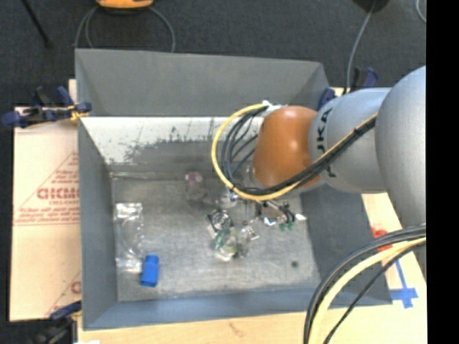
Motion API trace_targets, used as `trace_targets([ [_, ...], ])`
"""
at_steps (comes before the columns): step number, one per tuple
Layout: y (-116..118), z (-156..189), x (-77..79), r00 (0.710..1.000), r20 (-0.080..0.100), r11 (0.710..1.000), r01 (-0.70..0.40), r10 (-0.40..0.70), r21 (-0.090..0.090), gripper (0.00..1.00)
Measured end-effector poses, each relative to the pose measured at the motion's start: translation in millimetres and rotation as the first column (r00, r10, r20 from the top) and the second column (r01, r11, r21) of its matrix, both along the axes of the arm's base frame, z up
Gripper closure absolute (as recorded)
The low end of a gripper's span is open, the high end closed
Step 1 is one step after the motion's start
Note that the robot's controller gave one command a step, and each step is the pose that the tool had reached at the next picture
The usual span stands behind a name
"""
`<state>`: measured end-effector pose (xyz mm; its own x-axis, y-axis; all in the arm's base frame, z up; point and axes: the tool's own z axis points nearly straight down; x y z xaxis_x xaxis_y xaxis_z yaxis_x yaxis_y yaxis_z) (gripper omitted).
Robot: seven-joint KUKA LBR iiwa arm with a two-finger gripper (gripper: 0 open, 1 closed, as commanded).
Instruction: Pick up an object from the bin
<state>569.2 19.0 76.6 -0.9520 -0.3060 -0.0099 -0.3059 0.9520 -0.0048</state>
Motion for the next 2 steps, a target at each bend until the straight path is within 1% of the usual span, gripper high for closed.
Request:
trace_targets([
  [1,21.0,-1.4,7.2,0.987,0.003,0.987,-0.161,0.161,-0.006,0.00],
  [2,23.8,0.6,8.5,0.986,0.008,0.986,-0.165,0.165,-0.002,1.00],
])
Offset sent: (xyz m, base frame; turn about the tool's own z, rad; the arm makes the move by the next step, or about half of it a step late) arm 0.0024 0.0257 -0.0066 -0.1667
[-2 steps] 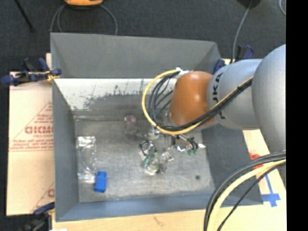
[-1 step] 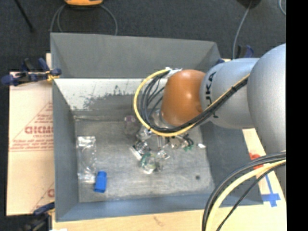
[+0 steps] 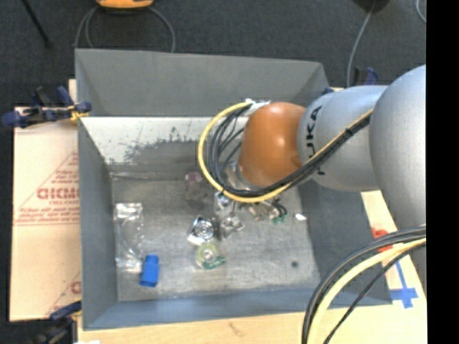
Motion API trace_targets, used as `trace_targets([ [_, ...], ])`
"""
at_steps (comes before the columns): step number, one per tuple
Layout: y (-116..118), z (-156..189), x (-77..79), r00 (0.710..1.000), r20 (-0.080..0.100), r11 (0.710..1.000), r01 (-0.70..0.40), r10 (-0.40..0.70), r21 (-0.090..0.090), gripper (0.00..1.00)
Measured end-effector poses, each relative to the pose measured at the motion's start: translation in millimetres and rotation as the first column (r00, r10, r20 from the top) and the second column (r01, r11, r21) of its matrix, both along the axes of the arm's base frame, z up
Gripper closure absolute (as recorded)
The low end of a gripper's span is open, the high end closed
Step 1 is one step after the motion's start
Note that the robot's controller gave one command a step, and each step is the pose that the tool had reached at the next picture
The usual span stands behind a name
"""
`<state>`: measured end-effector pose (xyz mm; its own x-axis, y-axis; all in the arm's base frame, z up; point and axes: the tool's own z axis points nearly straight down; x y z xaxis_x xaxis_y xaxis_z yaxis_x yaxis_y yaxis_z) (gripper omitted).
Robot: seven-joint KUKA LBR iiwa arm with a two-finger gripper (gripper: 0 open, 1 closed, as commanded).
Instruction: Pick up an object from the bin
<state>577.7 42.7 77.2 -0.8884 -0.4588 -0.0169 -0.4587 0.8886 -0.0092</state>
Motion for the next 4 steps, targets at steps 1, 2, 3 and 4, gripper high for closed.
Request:
trace_targets([
  [1,0.0,-2.5,-1.8,1.000,-0.005,1.000,-0.002,0.002,-0.001,0.00],
  [2,40.4,-0.7,-6.4,0.996,-0.004,0.996,-0.092,0.092,0.001,0.00],
  [3,40.4,1.6,-4.7,0.996,0.000,0.996,-0.093,0.093,0.001,1.00],
  [4,10.5,161.5,21.2,0.989,-0.006,0.989,-0.150,0.150,-0.002,1.00],
])
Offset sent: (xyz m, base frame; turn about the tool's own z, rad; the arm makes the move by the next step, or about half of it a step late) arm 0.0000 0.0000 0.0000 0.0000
